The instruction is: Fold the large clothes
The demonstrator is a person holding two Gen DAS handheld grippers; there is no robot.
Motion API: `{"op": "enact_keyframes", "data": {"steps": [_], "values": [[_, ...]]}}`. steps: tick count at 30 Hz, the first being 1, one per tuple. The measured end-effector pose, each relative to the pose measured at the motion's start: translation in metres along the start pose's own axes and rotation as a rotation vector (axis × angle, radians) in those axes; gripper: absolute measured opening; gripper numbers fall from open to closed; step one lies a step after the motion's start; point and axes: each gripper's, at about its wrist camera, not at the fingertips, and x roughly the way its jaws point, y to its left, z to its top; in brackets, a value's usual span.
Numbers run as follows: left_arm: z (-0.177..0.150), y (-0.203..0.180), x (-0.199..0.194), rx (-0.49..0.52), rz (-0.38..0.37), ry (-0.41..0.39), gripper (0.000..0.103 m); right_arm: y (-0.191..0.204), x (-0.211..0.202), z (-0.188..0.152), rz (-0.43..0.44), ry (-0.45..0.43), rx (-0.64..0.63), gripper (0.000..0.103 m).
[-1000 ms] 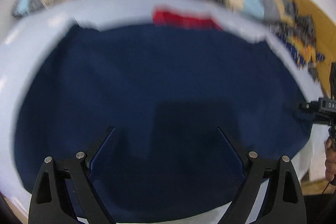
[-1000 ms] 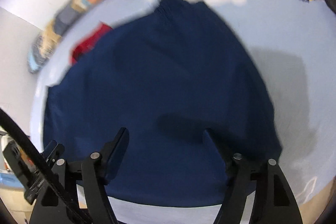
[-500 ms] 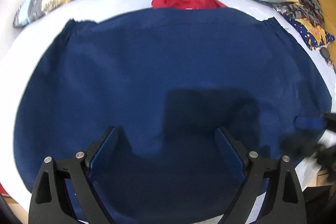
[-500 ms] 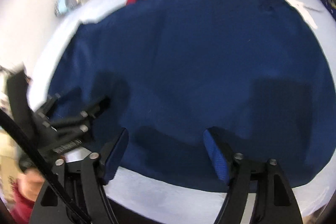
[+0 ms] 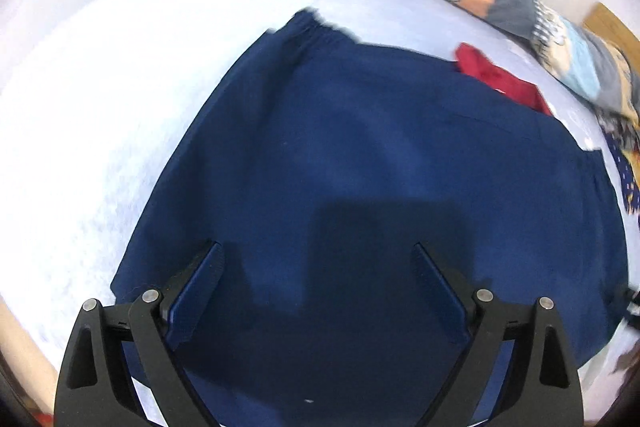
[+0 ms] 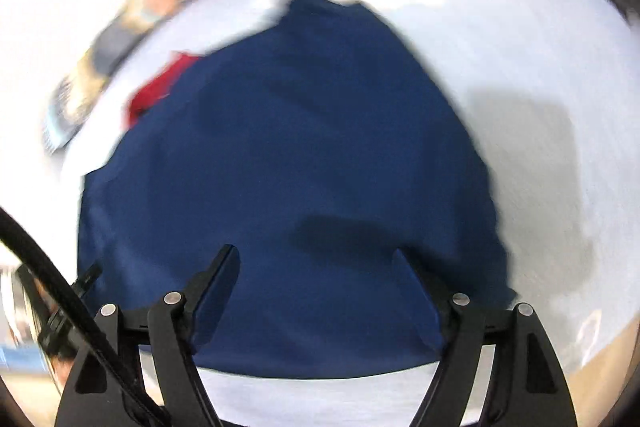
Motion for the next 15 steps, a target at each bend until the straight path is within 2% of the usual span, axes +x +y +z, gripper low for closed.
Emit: {"op": "enact_keyframes", "data": {"steps": [3,5,9,15], "values": [[-0.001,-0.005,-0.009,0.016,0.000,-0.017,0.094,-0.005,0.000,-0.003,0.077,0.017,0.036,0.083],[-0.003,-0.012,-0.018,0.024,-0.019,-0.035,0.094,0.011,-0.012,-0.006,0.109,-0.007,-0.013,0.083],[-0.006,-0.026,-0.038,0.055,-0.039,-0.076,0.094,0.043,-0.033,-0.012,0.116,-0.070,-0.131,0.083],[-0.009,-0.048,-0.062,0.125,-0.066,-0.128,0.094,0.089,-0.028,-0.019,0.148,-0.072,-0.189,0.083]]}}
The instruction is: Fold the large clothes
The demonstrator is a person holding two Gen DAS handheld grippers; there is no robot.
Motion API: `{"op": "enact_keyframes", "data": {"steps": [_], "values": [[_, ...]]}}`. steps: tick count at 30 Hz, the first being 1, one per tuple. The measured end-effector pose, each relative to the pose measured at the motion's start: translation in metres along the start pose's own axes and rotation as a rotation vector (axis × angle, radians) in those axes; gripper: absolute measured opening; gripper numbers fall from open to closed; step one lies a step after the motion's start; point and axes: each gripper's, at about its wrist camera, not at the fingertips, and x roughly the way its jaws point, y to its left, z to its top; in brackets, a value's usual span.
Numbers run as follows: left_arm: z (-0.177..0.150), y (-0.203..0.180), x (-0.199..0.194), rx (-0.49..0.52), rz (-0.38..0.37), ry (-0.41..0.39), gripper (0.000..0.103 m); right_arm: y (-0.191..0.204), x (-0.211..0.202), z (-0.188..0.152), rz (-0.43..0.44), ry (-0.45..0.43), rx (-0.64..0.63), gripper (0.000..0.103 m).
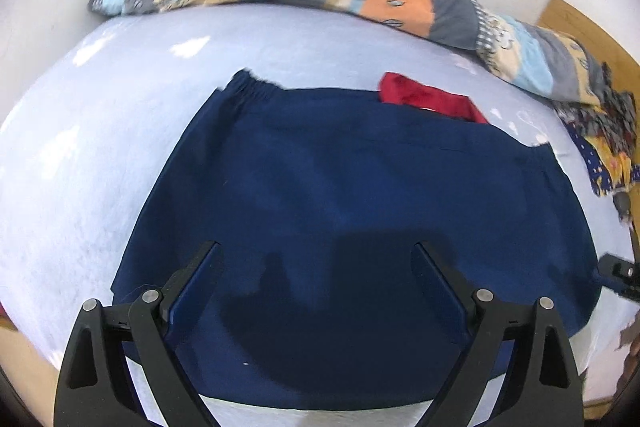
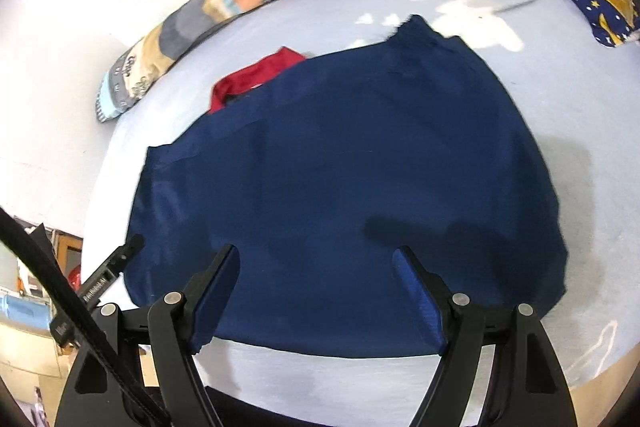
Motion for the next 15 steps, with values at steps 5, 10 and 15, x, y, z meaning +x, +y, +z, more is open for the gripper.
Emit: {"op": "enact_keyframes", "data": {"steps": [5,10,15], "values": [[-0.002,-0.021,0.015,0.058,-0.035,0.014,0.094,0.011,0.005,-0.005,0.013,0.004,-0.041,0.083],[-0.007,-0.023,0.033,0.074,-0.036,0.057,0.094,-0.002,0.012,0.002,-0.014,0.002,-0.024,0.083],[-0.006,-0.032,0.041,0.083,-0.068,0.072,0.094,-0.041,-0.013,0.020,-0.012,-0.064,0.066,0.083]]}}
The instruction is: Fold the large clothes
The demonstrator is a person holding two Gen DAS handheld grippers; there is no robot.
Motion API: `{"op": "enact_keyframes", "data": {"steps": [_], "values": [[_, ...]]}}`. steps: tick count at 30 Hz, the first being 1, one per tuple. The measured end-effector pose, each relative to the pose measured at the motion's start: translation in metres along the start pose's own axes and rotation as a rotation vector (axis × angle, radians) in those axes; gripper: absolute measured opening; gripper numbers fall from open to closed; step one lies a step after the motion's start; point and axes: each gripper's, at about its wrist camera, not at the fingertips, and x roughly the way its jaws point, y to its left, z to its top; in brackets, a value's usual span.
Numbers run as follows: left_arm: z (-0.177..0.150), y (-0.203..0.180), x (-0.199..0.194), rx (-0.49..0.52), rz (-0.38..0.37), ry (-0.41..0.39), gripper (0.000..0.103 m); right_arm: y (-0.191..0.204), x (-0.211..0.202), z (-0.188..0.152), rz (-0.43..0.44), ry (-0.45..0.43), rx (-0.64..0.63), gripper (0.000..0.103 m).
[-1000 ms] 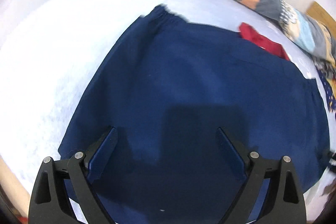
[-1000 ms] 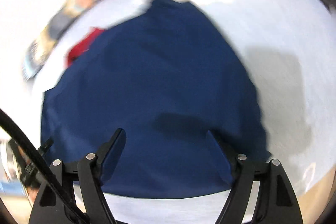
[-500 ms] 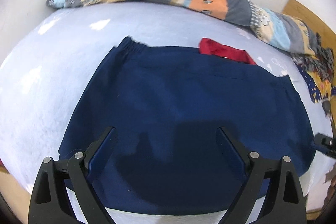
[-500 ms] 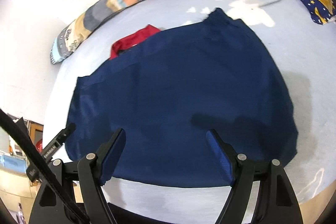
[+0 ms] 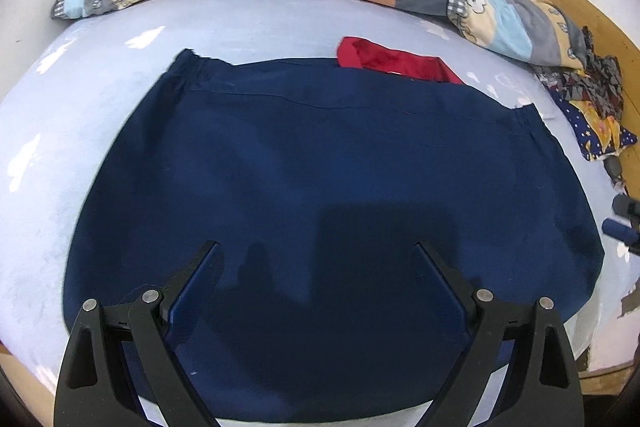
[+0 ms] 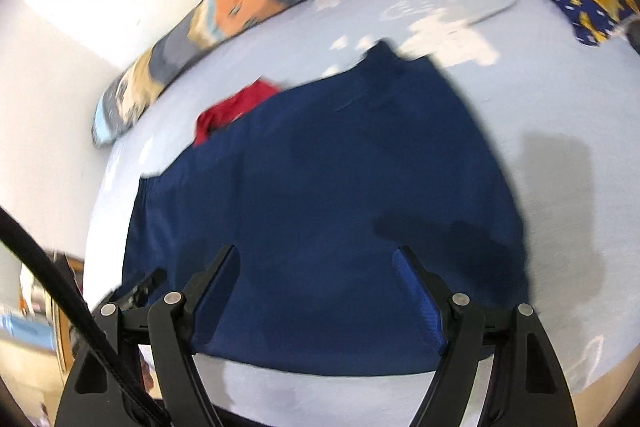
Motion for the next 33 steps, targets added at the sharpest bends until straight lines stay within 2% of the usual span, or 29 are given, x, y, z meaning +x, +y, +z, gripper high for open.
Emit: {"op": "enact_keyframes", "data": {"steps": [8,12,16,22,25,27,29,33], "values": [[-0.011,-0.046,0.024,0.130,-0.008,0.052,0.094,-0.078,-0.023,0.017,-0.029,-0.045,0.164,0.083],[-0.013,-0.061,0.025,0.185,0.001,0.038,0.094,-0.116,-0.017,0.007,-0.048,0.002,0.224,0.083],[-0.012,-0.065,0.026,0.182,-0.007,0.037,0.094,-0.140,-0.004,-0.007,0.001,0.067,0.263,0.083],[-0.011,-0.064,0.029,0.170,-0.019,0.039,0.094,-0.142,0.012,-0.017,0.046,0.115,0.282,0.083],[-0.011,-0.063,0.030,0.165,-0.023,0.036,0.094,-0.138,0.019,-0.020,0.030,0.127,0.259,0.083],[-0.011,-0.062,0.030,0.159,-0.022,0.029,0.094,-0.135,0.024,-0.021,0.026,0.129,0.236,0.089],[-0.009,-0.059,0.032,0.131,-0.023,0.025,0.094,-0.131,0.031,-0.017,0.060,0.133,0.200,0.095],[-0.004,-0.051,0.038,0.068,-0.051,0.045,0.094,-0.121,0.049,-0.003,0.105,0.152,0.083,0.095]]}}
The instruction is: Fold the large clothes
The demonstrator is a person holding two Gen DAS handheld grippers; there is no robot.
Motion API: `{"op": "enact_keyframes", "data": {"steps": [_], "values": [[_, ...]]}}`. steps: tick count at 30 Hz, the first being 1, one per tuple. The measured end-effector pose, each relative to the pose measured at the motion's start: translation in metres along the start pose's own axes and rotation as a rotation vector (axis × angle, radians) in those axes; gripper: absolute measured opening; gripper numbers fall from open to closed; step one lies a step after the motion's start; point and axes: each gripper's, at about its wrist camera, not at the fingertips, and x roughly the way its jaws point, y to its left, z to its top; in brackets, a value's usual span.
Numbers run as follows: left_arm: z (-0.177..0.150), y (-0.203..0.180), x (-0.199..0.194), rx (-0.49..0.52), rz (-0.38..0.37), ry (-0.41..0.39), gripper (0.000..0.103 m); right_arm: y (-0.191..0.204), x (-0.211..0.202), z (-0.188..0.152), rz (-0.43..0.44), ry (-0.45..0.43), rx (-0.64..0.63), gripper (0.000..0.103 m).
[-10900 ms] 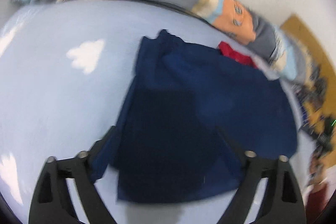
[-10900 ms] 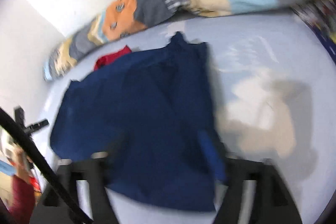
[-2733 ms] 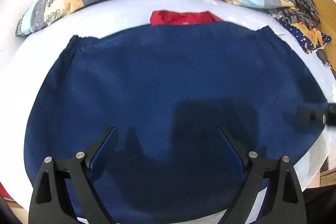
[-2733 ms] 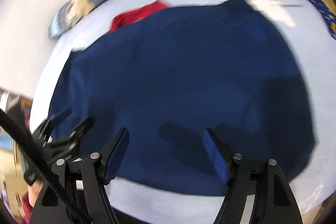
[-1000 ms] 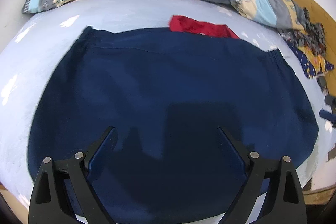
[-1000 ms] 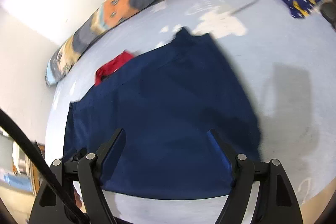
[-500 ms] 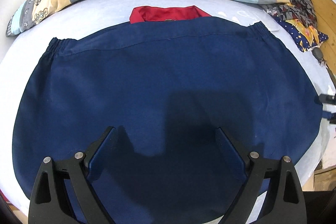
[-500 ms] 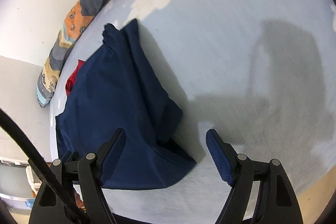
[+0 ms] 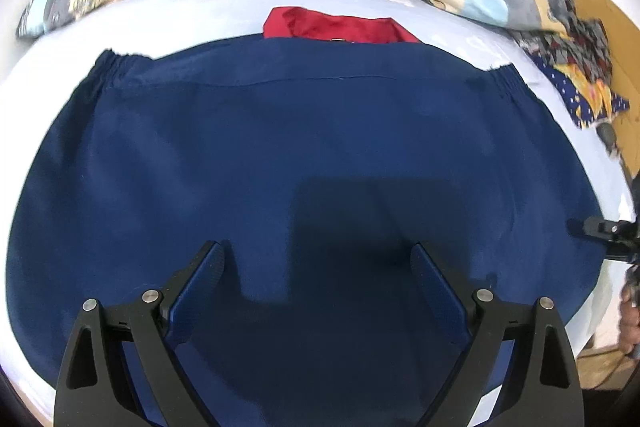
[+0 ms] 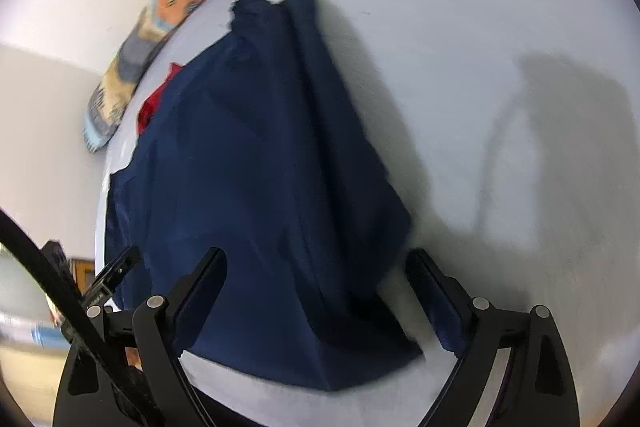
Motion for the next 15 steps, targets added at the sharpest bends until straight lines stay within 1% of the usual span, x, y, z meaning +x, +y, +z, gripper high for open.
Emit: {"op": "enact_keyframes", "data": {"steps": [1,3,5,8,9,10,11,12,13,15], "values": [[0.001,0.001,0.001,-0.008,-0.005,0.002,0.094,0.001,0.003,0.005,0.015,0.002,-0.026,0.095],[0.001,0.001,0.000,-0.009,-0.004,0.000,0.094,0.001,0.010,0.015,0.056,0.021,-0.054,0.101],[0.001,0.001,0.000,-0.006,-0.002,-0.001,0.094,0.003,0.014,0.023,0.088,0.038,-0.084,0.102],[0.001,0.001,0.000,-0.004,-0.001,-0.001,0.094,0.007,0.019,0.034,0.120,0.057,-0.120,0.102],[0.001,0.000,0.000,-0.004,0.001,-0.002,0.094,0.009,0.019,0.036,0.124,0.055,-0.122,0.099],[0.002,0.001,0.000,-0.004,0.003,-0.003,0.094,0.012,0.017,0.038,0.135,0.049,-0.121,0.090],[0.002,0.001,0.000,-0.005,0.005,-0.003,0.094,0.019,0.016,0.041,0.183,0.051,-0.131,0.054],[0.003,0.002,0.000,-0.006,0.006,-0.003,0.094,0.026,0.016,0.043,0.193,0.061,-0.131,0.038],[0.003,0.003,0.000,-0.009,0.008,-0.002,0.094,0.035,0.016,0.044,0.164,0.059,-0.151,0.038],[0.003,0.004,0.001,-0.013,0.008,0.000,0.094,0.046,0.022,0.043,0.059,0.069,-0.195,0.038]]}}
